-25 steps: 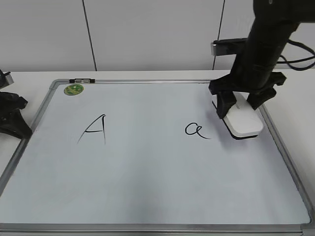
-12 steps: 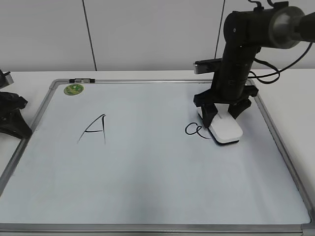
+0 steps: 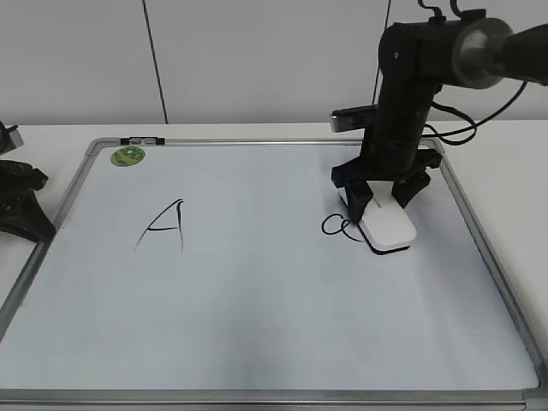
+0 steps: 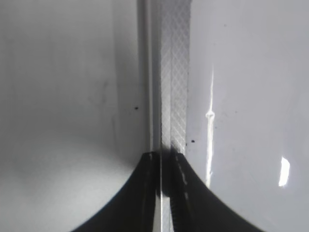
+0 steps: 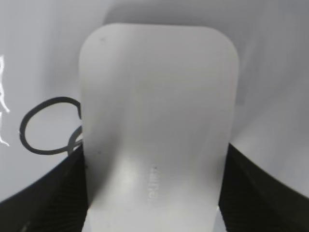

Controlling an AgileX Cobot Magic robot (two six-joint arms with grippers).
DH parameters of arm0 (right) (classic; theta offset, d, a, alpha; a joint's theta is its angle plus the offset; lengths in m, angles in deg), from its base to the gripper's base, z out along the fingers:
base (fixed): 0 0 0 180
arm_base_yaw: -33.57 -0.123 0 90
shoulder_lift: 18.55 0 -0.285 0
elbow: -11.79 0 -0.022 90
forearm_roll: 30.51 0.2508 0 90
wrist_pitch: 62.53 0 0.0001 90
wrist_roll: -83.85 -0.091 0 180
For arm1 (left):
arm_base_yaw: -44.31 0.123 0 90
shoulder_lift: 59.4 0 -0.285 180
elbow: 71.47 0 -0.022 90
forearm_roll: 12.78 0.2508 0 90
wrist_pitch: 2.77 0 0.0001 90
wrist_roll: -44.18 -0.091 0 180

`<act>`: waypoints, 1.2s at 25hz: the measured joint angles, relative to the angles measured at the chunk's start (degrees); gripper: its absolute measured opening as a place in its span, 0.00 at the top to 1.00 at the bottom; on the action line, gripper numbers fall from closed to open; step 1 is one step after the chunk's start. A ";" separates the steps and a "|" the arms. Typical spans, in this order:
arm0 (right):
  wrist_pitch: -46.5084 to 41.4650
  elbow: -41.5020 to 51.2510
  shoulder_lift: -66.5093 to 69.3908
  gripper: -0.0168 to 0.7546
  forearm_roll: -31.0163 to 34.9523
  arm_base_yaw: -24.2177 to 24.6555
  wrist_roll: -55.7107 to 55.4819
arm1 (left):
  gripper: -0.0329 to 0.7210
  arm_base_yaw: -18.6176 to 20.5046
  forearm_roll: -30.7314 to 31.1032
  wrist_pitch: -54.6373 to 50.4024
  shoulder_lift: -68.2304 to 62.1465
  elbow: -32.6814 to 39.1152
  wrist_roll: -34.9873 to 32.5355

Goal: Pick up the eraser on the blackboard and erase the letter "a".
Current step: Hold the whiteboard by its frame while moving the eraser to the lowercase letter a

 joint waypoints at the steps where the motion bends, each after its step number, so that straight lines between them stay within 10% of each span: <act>1: -0.09 -0.26 0.09 0.29 -0.58 -0.55 0.00 | 0.90 0.00 0.00 0.00 0.00 0.00 0.00; 13: 0.60 -0.76 0.63 0.29 -3.54 -12.17 0.69 | 0.90 0.00 -0.11 0.00 0.00 0.00 0.00; 30: -0.47 -3.65 1.85 0.29 -4.95 -9.82 0.83 | 0.90 0.00 -0.44 0.00 0.00 0.00 0.00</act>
